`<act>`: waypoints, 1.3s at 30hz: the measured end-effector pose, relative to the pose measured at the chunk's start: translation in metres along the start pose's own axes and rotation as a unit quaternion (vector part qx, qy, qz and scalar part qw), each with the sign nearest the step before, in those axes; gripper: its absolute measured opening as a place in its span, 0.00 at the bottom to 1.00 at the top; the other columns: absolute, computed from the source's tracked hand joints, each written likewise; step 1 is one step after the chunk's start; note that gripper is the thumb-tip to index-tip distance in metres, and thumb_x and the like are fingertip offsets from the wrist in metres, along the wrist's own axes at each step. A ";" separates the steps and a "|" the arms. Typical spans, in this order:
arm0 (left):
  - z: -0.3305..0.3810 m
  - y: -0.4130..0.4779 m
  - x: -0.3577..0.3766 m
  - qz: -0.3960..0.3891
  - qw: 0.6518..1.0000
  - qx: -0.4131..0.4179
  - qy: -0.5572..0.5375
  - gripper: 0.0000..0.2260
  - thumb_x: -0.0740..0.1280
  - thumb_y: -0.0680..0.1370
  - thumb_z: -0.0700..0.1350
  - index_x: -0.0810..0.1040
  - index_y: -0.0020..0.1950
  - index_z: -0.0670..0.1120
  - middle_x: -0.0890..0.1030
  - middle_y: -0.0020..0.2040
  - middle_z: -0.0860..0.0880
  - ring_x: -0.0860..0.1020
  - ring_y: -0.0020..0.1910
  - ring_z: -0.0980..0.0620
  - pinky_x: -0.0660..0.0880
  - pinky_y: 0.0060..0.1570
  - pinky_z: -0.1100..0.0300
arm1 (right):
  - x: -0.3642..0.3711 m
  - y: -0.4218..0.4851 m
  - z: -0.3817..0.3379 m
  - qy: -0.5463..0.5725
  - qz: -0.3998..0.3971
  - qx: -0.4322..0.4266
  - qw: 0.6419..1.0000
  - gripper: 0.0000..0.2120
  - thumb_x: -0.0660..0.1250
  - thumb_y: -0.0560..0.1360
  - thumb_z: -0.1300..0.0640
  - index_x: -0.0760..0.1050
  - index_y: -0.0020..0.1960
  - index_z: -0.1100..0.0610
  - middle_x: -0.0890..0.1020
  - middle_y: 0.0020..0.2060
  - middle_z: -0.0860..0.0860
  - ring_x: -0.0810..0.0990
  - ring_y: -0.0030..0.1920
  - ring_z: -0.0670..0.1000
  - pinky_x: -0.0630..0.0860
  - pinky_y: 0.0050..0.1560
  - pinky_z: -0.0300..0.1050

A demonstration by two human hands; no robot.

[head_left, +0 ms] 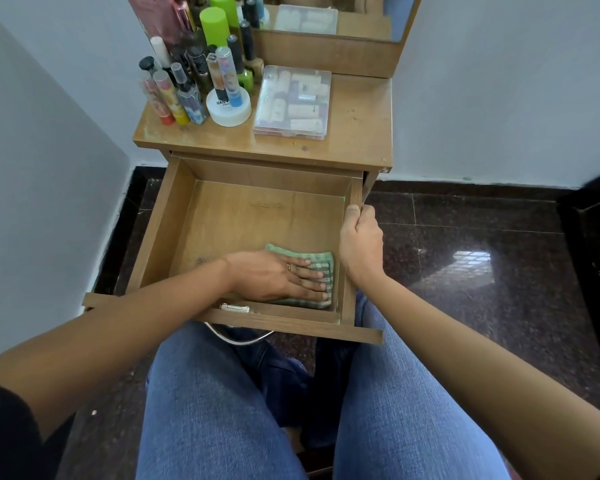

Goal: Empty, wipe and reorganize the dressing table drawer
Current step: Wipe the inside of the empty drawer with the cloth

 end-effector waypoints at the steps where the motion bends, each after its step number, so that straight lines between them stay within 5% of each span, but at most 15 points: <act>1: -0.001 0.000 0.002 0.000 1.000 0.001 -0.003 0.23 0.49 0.83 0.42 0.60 0.78 0.51 0.64 0.76 0.52 0.53 0.77 0.56 0.48 0.77 0.55 | 0.000 0.000 0.000 -0.001 0.001 -0.002 1.000 0.14 0.49 0.82 0.47 0.68 0.56 0.54 0.78 0.50 0.52 0.77 0.48 0.51 0.74 0.51 0.51; 10: 0.001 0.021 -0.003 -0.052 0.997 0.051 -0.028 0.26 0.55 0.81 0.36 0.60 0.79 0.49 0.57 0.74 0.55 0.47 0.76 0.57 0.40 0.77 0.55 | 0.000 0.000 0.000 -0.006 0.001 -0.004 1.000 0.14 0.49 0.82 0.48 0.69 0.54 0.56 0.78 0.48 0.53 0.76 0.46 0.50 0.71 0.45 0.47; 18: 0.004 0.021 -0.003 -0.091 0.995 0.015 -0.039 0.30 0.56 0.80 0.34 0.55 0.80 0.54 0.50 0.73 0.62 0.41 0.76 0.61 0.34 0.76 0.55 | 0.000 0.001 0.000 -0.014 0.003 -0.009 1.000 0.14 0.49 0.82 0.48 0.68 0.56 0.55 0.78 0.49 0.53 0.77 0.48 0.52 0.72 0.48 0.49; 24: 0.009 0.017 -0.010 -0.097 0.994 -0.019 -0.056 0.27 0.53 0.80 0.36 0.59 0.79 0.54 0.59 0.78 0.57 0.43 0.76 0.61 0.29 0.72 0.57 | 0.001 -0.001 -0.002 -0.021 0.003 -0.013 1.000 0.17 0.49 0.82 0.48 0.69 0.59 0.58 0.78 0.52 0.55 0.77 0.49 0.54 0.74 0.52 0.54; 39: -0.016 -0.071 0.000 -0.151 0.978 -0.106 -0.097 0.38 0.58 0.74 0.28 0.57 0.76 0.61 0.53 0.73 0.67 0.36 0.72 0.72 0.27 0.70 0.65 | 0.003 0.000 -0.002 -0.028 0.007 -0.012 0.999 0.16 0.48 0.82 0.48 0.68 0.59 0.56 0.78 0.51 0.54 0.77 0.49 0.52 0.75 0.54 0.56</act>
Point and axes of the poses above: each hand's wrist, its own y-axis towards the middle knuckle, its own x-axis out of the palm, z = x × y, the point moved 2 cm from there along y, towards the middle knuckle
